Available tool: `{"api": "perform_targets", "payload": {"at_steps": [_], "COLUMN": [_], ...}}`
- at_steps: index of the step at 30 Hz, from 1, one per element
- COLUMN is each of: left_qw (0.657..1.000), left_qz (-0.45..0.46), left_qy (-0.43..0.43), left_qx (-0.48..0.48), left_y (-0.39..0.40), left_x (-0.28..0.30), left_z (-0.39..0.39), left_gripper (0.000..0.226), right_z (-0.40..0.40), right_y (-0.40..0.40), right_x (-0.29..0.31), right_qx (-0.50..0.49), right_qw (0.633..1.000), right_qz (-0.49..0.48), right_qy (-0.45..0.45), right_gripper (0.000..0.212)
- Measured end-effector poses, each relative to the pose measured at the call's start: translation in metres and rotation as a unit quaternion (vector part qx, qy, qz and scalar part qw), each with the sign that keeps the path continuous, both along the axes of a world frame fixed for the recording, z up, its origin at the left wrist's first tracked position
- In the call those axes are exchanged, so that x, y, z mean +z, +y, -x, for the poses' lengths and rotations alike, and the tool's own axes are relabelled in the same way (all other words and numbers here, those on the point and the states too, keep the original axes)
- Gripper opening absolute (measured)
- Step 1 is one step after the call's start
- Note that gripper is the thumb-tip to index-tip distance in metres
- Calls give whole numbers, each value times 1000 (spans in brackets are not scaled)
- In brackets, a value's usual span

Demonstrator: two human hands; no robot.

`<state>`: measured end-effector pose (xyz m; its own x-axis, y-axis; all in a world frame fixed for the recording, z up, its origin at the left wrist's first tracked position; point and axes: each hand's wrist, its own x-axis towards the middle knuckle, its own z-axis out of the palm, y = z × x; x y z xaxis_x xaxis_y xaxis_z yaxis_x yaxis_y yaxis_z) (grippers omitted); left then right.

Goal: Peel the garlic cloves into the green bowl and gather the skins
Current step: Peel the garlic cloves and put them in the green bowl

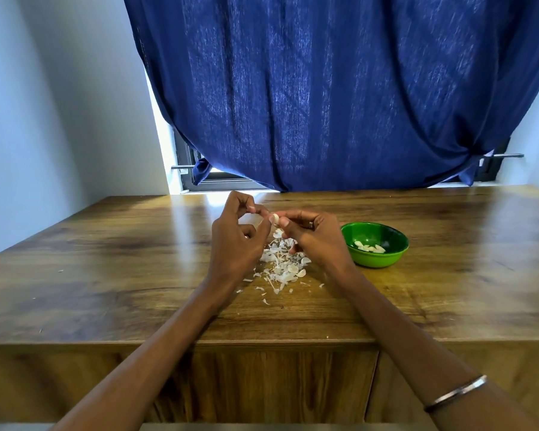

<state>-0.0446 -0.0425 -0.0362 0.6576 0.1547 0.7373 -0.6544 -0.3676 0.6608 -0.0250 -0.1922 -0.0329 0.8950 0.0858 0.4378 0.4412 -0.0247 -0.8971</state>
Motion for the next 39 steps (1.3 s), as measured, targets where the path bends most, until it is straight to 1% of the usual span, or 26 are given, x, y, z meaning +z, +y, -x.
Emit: {"api": "perform_targets", "payload": {"at_steps": [5,9,13,17,20,25,28,32,39], "left_qw": [1000,1000,1000,1000,1000,1000,1000,999,998], "left_qz": [-8,-17,-18,-21,-6,3,0,-2,16], "left_qy": [-2,-5,-2,-1,8,15,19,28,36], "left_qx": [6,1,-7,-15,-17,-22,-24,-34,-46], "left_y": [0,-1,-1,-1,0,1,2,0,-1], "left_x": [0,0,0,-2,-1,1,1,1,2], "left_z": [0,0,-2,-4,-6,-4,-4,-3,-2], "left_gripper": [41,41,40,38,37,36,37,35,32], "right_z": [0,-1,-2,-2,-2,1,-1,-2,1], "right_y": [2,3,3,3,3,3,4,5,2], "right_x": [-2,-4,-5,-6,-5,-4,-5,-6,-3], "right_qx": [-22,-46,-56,-54,-53,-47,-65,-72,-54], "right_qw": [999,996,995,996,995,993,991,990,996], "right_qz": [25,44,36,35,36,65,75,95,48], "right_qy": [-36,-64,-71,-68,-71,-84,-87,-76,-61], "right_gripper": [11,16,8,6,10,19,11,8,8]}}
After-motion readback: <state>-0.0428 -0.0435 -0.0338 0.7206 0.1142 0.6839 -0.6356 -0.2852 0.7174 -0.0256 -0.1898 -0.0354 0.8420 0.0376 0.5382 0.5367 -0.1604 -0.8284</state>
